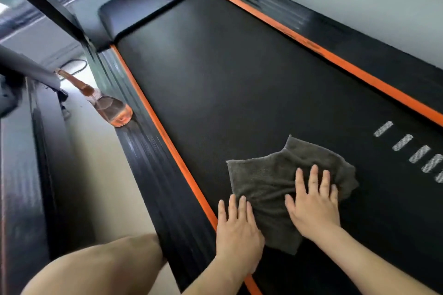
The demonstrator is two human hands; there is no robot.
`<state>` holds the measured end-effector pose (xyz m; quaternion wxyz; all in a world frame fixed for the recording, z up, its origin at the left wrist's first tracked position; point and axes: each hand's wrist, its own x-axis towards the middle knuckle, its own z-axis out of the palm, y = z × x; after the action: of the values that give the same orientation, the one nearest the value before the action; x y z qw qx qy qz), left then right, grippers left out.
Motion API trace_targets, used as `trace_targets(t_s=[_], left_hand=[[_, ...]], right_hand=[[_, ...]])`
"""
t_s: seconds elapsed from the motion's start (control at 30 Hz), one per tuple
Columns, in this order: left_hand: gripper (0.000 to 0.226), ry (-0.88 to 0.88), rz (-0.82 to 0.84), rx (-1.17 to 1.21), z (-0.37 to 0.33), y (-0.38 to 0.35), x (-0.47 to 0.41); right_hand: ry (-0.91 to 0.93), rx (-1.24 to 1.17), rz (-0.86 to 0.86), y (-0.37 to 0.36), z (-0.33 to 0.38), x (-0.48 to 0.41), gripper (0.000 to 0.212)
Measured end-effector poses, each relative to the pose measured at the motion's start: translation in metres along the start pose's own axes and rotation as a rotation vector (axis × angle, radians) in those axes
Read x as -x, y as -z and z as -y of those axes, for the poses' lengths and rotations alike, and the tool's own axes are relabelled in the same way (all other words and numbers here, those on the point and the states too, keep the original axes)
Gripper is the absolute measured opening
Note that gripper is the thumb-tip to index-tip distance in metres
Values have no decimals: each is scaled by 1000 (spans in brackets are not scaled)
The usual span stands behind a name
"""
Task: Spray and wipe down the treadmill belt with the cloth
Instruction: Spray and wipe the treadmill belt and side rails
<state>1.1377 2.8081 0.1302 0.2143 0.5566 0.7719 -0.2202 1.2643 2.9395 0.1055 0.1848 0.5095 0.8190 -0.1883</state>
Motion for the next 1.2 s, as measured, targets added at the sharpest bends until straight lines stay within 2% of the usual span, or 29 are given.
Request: trace_targets(t_s=[0.17, 0.23, 0.27, 0.33, 0.4, 0.47, 0.57, 0.6, 0.63, 0.77, 0.83, 0.9, 1.0, 1.07, 1.2], left_hand=[[64, 97, -26, -17, 52, 11, 11], [79, 132, -65, 25, 66, 10, 23], [83, 134, -73, 75, 67, 10, 24], [74, 114, -96, 113, 66, 7, 19], [66, 53, -181, 141, 61, 4, 2], [66, -23, -133, 154, 55, -4, -27], [70, 24, -143, 201, 60, 6, -50], [70, 55, -194, 200, 75, 10, -62], [69, 96, -254, 191, 97, 15, -77], [70, 293, -255, 86, 202, 48, -135], [72, 309, -288, 107, 233, 54, -150], [73, 247, -368, 124, 237, 52, -148], [69, 64, -482, 192, 218, 33, -136], [68, 45, -458, 251, 201, 21, -130], [61, 120, -375, 271, 183, 7, -131]], right_hand=[[332, -36, 10, -15, 72, -6, 67], [366, -125, -8, -13, 77, -7, 61], [354, -175, -34, -9, 70, -10, 58], [287, -241, -76, -1, 51, -14, 56], [205, -211, -108, 5, 30, -19, 58], [89, -129, -111, 8, 15, -28, 60], [-30, -110, -105, 10, 25, -35, 64], [-44, -118, -105, 13, 39, -44, 65], [-12, -123, -102, 18, 58, -55, 66], [260, -61, -53, 29, 139, -103, 61], [327, -42, -30, 32, 175, -122, 60], [343, -34, -14, 39, 200, -134, 59], [316, -58, -6, 47, 219, -146, 58], [333, -18, -6, 44, 217, -144, 58], [326, 64, -54, 23, 210, -135, 58]])
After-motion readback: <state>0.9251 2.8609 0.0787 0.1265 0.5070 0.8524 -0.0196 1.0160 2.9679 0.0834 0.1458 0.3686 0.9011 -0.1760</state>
